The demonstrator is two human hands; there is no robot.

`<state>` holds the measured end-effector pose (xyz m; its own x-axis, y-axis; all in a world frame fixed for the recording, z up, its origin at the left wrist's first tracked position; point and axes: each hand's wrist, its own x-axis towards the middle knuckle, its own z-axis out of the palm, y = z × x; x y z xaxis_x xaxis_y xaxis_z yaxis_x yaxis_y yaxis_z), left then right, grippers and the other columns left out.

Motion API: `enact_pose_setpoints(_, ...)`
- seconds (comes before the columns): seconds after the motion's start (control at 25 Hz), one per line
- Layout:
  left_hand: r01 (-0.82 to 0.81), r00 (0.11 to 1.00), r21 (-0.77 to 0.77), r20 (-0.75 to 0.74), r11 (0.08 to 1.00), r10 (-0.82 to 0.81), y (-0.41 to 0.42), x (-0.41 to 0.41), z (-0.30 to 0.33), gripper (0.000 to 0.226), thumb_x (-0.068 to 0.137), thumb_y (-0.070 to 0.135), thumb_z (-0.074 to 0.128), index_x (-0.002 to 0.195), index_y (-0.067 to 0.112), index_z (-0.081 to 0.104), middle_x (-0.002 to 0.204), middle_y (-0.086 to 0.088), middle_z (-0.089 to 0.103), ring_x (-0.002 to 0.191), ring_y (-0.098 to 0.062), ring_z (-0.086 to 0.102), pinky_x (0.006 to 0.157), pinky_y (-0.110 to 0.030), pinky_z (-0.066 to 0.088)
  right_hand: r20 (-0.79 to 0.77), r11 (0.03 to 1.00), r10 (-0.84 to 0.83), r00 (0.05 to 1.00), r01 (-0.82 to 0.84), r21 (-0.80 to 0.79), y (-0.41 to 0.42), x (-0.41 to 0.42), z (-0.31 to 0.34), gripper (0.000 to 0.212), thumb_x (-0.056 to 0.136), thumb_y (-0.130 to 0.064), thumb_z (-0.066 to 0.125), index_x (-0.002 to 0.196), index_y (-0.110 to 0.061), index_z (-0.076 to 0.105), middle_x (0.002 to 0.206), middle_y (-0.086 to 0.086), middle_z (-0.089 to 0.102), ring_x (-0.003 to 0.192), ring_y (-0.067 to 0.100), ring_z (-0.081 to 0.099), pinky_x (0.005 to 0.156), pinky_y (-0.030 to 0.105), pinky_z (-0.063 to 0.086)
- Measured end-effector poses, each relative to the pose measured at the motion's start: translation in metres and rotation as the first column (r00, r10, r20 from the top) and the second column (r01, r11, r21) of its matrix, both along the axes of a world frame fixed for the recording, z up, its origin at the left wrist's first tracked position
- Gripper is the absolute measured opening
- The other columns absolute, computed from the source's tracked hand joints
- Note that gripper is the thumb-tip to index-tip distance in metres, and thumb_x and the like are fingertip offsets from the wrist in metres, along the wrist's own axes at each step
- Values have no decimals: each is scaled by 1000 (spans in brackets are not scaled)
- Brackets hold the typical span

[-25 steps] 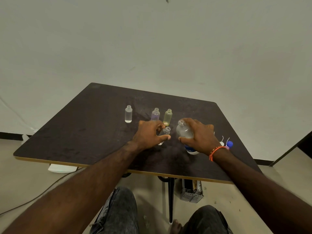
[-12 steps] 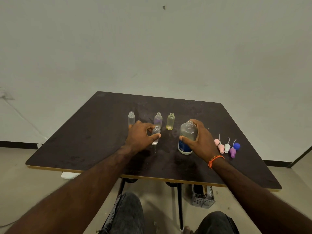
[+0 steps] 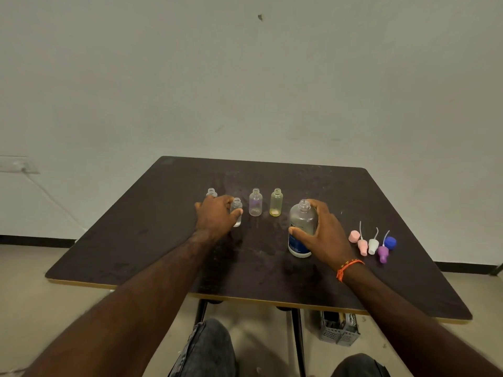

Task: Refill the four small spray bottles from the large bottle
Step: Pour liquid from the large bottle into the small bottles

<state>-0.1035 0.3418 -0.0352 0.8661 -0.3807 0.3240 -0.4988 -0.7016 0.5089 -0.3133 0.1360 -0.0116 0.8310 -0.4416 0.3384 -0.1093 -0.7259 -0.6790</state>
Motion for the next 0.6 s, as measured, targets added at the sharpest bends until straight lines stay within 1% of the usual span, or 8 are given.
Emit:
enact_pose_setpoints(0.12, -16, 1000, 11, -10, 1000, 17, -8, 7, 0, 33, 91, 49, 72, 118, 31, 73, 106, 7, 75, 127, -24, 56, 101, -48, 35, 10, 1000, -10, 1000, 10, 20, -6, -2, -6, 76, 76, -47, 81, 139, -32, 40, 135, -7, 54, 119, 19, 55, 98, 39, 53)
enact_pose_setpoints(0.2, -30, 999, 19, -13, 999, 30, -14, 8, 1, 33, 92, 48, 71, 120, 30, 73, 109, 4, 75, 132, -27, 52, 103, -49, 34, 17, 999, -7, 1000, 7, 33, -8, -4, -8, 76, 76, -46, 81, 138, -33, 40, 135, -9, 54, 119, 18, 55, 99, 41, 52)
enact_pose_setpoints(0.36, -94, 995, -1, 14, 996, 94, -23, 8, -3, 34, 95, 45, 70, 123, 27, 73, 112, 0, 76, 126, -28, 58, 104, -50, 37, 15, 999, -10, 1000, 9, 45, -10, -5, -10, 77, 76, -46, 82, 140, -32, 40, 136, -9, 52, 122, 18, 53, 101, 41, 51)
enact_pose_setpoints(0.6, -129, 991, 7, 36, 992, 129, -28, 9, -10, 29, 97, 43, 67, 121, 28, 73, 108, -4, 76, 124, -32, 59, 103, -51, 42, 30, 999, -6, 1000, 5, 52, -10, -5, -12, 78, 75, -47, 81, 140, -31, 40, 136, -9, 52, 122, 18, 53, 100, 43, 52)
